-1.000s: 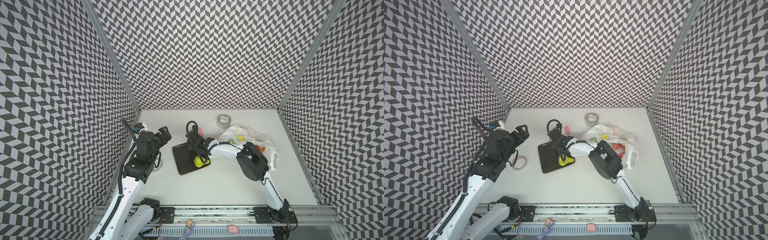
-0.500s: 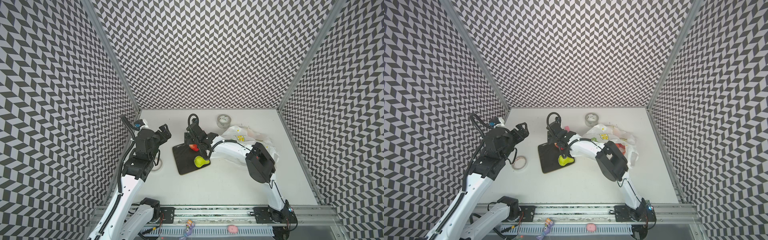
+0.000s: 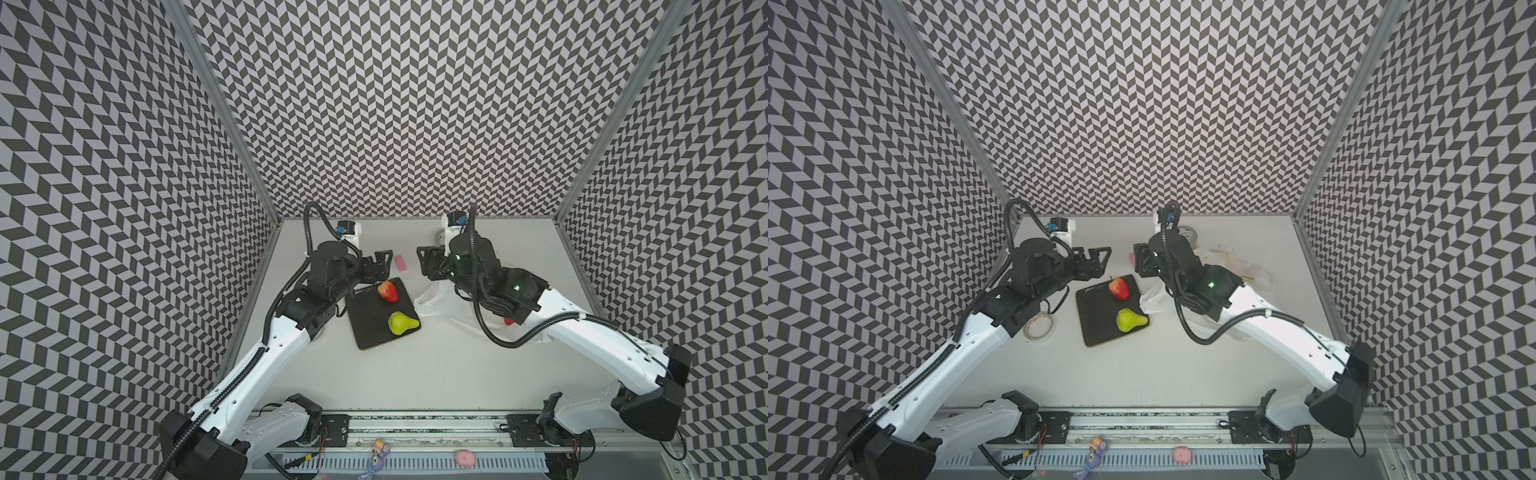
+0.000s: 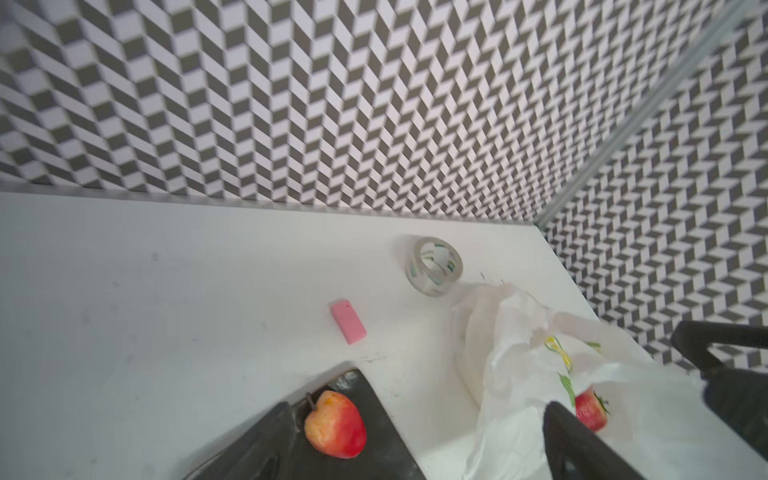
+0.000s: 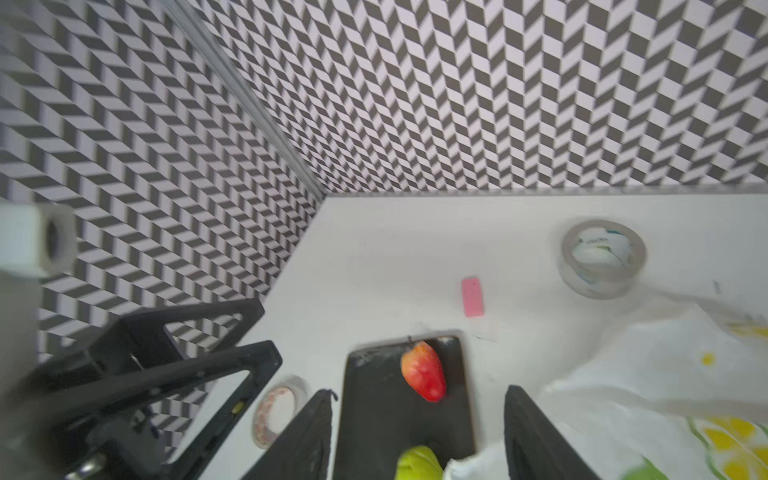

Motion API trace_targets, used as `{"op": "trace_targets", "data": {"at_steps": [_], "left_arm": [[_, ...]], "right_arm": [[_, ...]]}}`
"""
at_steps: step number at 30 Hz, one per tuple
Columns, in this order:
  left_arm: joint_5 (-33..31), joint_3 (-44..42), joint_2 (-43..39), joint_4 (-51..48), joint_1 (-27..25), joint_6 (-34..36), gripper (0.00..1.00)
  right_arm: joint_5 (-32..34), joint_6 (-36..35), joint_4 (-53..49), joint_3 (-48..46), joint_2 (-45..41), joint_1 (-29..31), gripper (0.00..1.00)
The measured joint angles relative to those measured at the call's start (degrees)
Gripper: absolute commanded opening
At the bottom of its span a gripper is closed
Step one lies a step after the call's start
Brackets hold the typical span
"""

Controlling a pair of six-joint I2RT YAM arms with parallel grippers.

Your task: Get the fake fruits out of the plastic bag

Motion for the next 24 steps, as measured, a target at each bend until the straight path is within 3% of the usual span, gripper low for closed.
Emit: {"op": "trace_targets", "data": {"at_steps": [3, 9, 16, 20, 24], "left_arm": [[4.33, 0.02, 3.56, 1.11, -3.45, 1.75, 0.96], [12.20, 0.42, 12.92, 2.03, -8.61, 5.20, 0.98], [14.49, 1.90, 21.05, 2.23, -12.79, 8.94, 0.98], [13.88, 3.89, 24.68, 3.23, -13.68, 10.23, 0.85], [12.63, 6.23, 29.22, 4.66, -13.88, 10.60, 0.59]], "right_arm": [[0.70, 2.01, -4.87, -6.78, -3.74, -1.88, 0.59], [-1.92, 7.10, -9.70, -20.76, -9.62, -11.43, 0.55], [-4.13, 8.85, -8.63, -28.37, -11.52, -19.54, 0.54], [-4.96, 9.14, -6.49, -31.67, -11.52, -21.73, 0.54], [-5.97, 10.14, -4.24, -36.22, -11.52, -23.41, 0.54]]}}
